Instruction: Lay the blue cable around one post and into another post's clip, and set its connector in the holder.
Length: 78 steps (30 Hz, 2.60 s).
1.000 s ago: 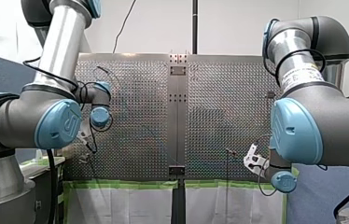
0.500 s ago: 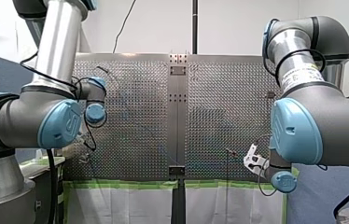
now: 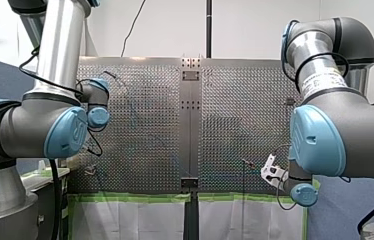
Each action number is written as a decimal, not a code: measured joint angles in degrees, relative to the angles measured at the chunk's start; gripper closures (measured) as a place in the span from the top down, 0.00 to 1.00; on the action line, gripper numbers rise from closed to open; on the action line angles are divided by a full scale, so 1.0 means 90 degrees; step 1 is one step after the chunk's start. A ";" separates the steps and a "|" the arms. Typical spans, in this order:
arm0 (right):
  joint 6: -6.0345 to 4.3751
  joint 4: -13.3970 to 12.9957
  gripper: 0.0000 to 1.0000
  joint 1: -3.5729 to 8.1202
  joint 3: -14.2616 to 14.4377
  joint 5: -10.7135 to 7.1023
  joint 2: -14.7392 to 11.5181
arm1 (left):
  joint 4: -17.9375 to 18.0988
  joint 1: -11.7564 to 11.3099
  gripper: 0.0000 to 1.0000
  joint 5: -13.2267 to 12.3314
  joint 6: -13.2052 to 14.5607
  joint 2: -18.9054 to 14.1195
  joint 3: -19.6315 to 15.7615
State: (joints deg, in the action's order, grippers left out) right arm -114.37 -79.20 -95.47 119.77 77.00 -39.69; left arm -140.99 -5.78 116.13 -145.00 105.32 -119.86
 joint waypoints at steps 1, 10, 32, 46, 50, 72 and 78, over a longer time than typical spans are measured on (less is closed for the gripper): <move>0.0000 -0.0001 0.00 -0.0001 0.0000 0.0000 0.0000 | -0.0026 -0.0006 1.00 -0.0022 -0.0058 -0.0001 -0.0003; 0.0000 -0.0005 0.00 -0.0003 0.0000 0.0000 0.0000 | -0.0114 0.0013 1.00 -0.0501 -0.0654 -0.0032 -0.0078; 0.0000 0.0009 0.00 -0.0003 0.0002 0.0000 0.0000 | -0.0316 0.0042 1.00 -0.0997 -0.2038 -0.0477 -0.0360; 0.0000 0.0022 0.00 -0.0003 0.0000 0.0008 0.0000 | -0.0600 0.0115 1.00 -0.1058 -0.1832 -0.0629 -0.0401; 0.0000 0.0025 0.00 -0.0003 0.0000 0.0010 0.0000 | -0.0741 0.0116 1.00 -0.0954 -0.1664 -0.0818 -0.0403; 0.0000 0.0007 0.00 -0.0041 0.0000 0.0010 0.0001 | -0.1069 0.0075 1.00 -0.1248 -0.1429 -0.1703 -0.0752; -0.0011 -0.0004 0.00 -0.0043 0.0000 0.0003 0.0001 | -0.1081 0.0074 1.00 -0.1258 -0.1295 -0.1958 -0.0829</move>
State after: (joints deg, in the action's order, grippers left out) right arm -114.47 -79.23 -95.86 119.76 77.02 -39.68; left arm -150.71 -5.11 104.81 -156.66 87.69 -127.31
